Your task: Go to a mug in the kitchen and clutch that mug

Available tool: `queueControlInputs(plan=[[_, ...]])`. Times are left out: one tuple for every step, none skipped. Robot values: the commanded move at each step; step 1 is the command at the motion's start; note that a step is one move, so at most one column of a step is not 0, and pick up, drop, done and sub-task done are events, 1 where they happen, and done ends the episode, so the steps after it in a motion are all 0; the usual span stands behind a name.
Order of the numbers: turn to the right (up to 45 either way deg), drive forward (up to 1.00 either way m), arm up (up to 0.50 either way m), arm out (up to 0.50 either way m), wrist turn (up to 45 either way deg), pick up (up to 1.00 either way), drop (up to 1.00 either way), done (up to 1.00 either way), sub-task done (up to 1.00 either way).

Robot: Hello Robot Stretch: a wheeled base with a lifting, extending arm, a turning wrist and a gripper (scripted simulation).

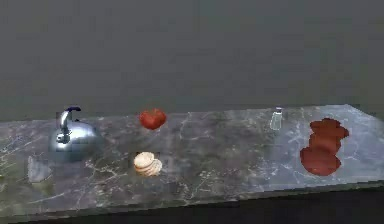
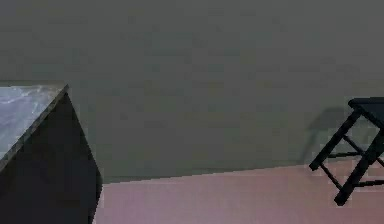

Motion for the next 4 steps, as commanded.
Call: queueControlInputs(plan=[[-45.0,0.0,0.0,0.0,0.0,0.0,0.0,0.0,0.0],[-45.0,0.0,0.0,0.0,0.0,0.0,0.0,0.0,0.0],[-45.0,0.0,0.0,0.0,0.0,0.0,0.0,0.0,0.0],[-12.0,0.0,0.0,0.0,0.0,0.0,0.0,0.0,0.0]])
